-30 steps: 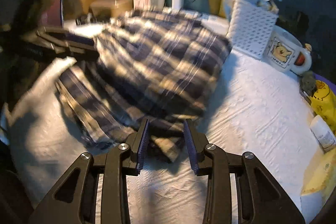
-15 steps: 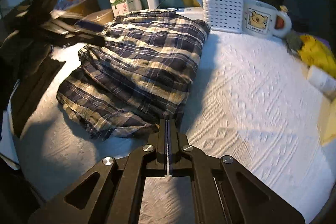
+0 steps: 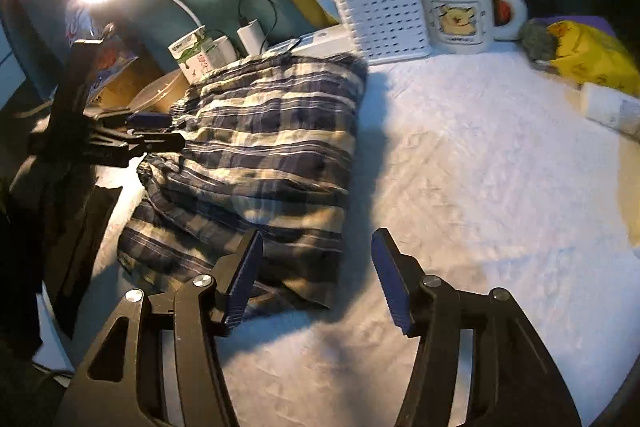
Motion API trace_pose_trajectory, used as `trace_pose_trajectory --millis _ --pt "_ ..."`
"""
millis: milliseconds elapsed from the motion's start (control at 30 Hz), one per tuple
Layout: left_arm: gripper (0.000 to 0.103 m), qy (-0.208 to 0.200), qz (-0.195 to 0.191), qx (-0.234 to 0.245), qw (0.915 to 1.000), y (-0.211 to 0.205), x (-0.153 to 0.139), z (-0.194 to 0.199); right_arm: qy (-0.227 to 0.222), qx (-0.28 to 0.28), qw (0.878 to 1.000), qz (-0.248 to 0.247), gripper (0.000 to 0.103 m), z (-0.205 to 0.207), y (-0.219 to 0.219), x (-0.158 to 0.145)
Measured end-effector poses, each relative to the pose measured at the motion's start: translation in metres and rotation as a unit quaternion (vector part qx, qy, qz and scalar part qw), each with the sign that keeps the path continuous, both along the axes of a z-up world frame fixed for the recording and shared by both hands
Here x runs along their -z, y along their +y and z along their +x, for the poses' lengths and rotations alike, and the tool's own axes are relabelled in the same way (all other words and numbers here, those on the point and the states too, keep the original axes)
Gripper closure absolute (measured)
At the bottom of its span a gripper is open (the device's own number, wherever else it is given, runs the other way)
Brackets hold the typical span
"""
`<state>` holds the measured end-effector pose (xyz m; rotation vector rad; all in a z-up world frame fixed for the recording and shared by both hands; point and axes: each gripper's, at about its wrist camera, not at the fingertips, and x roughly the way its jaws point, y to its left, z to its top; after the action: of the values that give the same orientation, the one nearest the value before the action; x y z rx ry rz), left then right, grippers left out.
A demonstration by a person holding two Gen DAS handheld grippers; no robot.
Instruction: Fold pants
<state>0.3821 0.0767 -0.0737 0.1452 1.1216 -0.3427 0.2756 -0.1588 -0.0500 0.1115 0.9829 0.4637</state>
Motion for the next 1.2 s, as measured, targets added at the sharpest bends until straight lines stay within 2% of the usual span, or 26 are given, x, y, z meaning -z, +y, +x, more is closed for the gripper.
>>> trace_pose_trajectory --millis 33,67,100,267,433,600,733,800,833,867,1000,1033,1067,1133,1200 --pt "0.024 0.008 -0.002 -0.009 0.9999 0.005 0.006 0.001 0.000 -0.001 1.000 -0.003 0.054 0.000 0.003 0.002" --pt "0.024 0.014 -0.003 -0.015 0.9998 0.008 0.011 0.004 0.005 -0.004 1.000 -0.012 0.094 0.000 0.007 0.005" --pt "0.024 0.021 -0.007 -0.021 0.9995 0.013 0.016 0.005 0.006 -0.003 1.000 -0.025 0.100 0.000 0.009 0.008" --pt "0.023 0.046 -0.032 -0.038 0.9977 0.020 0.037 0.009 -0.013 -0.024 0.997 -0.069 0.101 -0.027 0.017 0.006" --pt "0.023 0.030 -0.025 -0.041 0.9984 0.016 0.036 0.007 -0.004 -0.026 0.995 -0.092 0.102 -0.047 0.020 0.010" --pt "0.024 0.035 -0.026 -0.053 0.9976 0.017 0.035 0.008 0.006 -0.024 0.996 -0.085 0.103 -0.056 0.019 0.011" --pt "0.024 0.011 -0.027 -0.056 0.9980 0.016 0.018 -0.012 -0.002 0.007 0.998 -0.070 0.101 -0.047 0.003 -0.007" --pt "0.024 -0.001 -0.040 -0.061 0.9973 0.018 0.007 -0.022 -0.016 0.019 0.997 -0.071 0.084 -0.036 -0.003 -0.017" --pt "0.024 -0.006 -0.047 -0.066 0.9967 0.021 0.003 -0.025 -0.025 0.022 0.997 -0.070 0.056 -0.028 -0.004 -0.020" --pt "0.024 -0.012 -0.058 -0.075 0.9954 0.025 -0.001 -0.029 -0.029 0.022 0.997 -0.067 0.040 -0.021 -0.005 -0.022" --pt "0.024 -0.017 -0.069 -0.095 0.9929 0.031 -0.005 -0.036 -0.023 0.012 0.999 -0.036 0.040 0.004 0.001 -0.014" --pt "0.024 -0.014 -0.073 -0.097 0.9926 0.031 -0.004 -0.038 -0.016 0.004 0.999 -0.035 0.045 0.006 0.005 -0.007" --pt "0.024 -0.010 -0.076 -0.098 0.9923 0.031 -0.002 -0.040 -0.011 -0.001 0.999 -0.038 0.068 0.006 0.008 -0.001" --pt "0.024 0.001 -0.080 -0.099 0.9918 0.031 0.004 -0.044 0.000 -0.009 0.999 -0.045 0.091 0.002 0.013 0.010" --pt "0.024 0.009 -0.083 -0.101 0.9914 0.029 0.011 -0.047 -0.010 -0.011 0.998 -0.060 0.093 -0.008 0.016 0.013"
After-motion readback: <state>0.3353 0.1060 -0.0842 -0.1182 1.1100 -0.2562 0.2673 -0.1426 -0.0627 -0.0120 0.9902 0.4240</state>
